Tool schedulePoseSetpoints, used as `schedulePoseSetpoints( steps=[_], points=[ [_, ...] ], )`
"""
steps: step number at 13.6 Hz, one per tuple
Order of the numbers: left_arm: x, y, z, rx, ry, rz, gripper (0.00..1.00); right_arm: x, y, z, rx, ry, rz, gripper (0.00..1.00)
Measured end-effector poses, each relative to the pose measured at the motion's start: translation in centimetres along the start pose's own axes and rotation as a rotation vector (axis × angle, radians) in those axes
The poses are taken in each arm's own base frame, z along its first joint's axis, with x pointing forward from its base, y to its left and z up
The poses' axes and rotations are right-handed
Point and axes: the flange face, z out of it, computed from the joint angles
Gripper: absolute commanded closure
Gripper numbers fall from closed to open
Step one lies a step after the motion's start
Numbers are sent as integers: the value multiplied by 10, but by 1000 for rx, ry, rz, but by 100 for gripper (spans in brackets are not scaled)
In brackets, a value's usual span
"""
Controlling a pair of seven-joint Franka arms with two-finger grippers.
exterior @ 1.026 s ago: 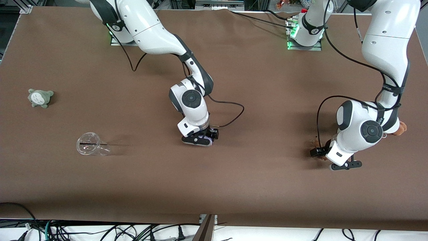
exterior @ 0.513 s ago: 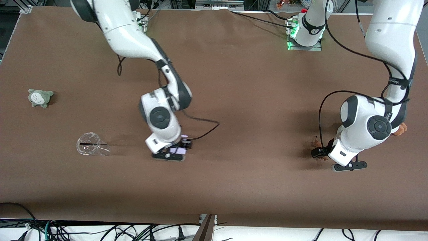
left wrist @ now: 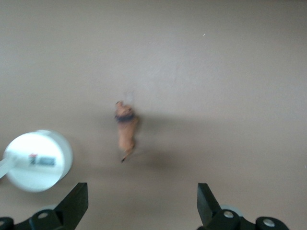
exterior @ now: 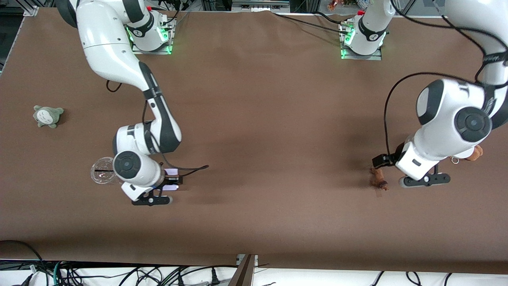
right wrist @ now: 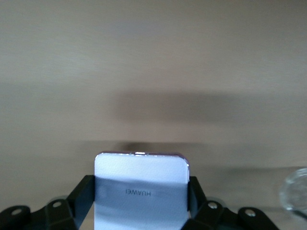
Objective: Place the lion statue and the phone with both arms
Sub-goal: 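Carry the phone beside the cup while the left gripper releases the lion, then release the phone beside the cup while the left gripper withdraws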
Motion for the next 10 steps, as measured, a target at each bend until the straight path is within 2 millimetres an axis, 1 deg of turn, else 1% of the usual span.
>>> schedulePoseSetpoints(
  steps=[1, 3, 5, 6, 8, 10],
  points=[
    [-7, -5, -18, 9, -9, -7, 0, 0, 7, 2, 0, -5, -1, 51],
    [-21, -17, -52, 26, -14, -26, 0, 0, 14, 6, -1, -12, 3, 51],
    [-31, -35, -76, 40, -16, -53, 0, 0, 25, 11, -2, -21, -14, 51],
    [-34, -48, -83, 44, -19, -62, 0, 0, 33, 14, -3, -27, -19, 51],
    [-35, -79, -91, 35, -30, -61, 0, -1, 52, 19, -2, -39, -22, 51],
    [-35, -113, -97, 12, -33, -51, 0, -1, 62, 23, -2, -46, -20, 51]
  ],
)
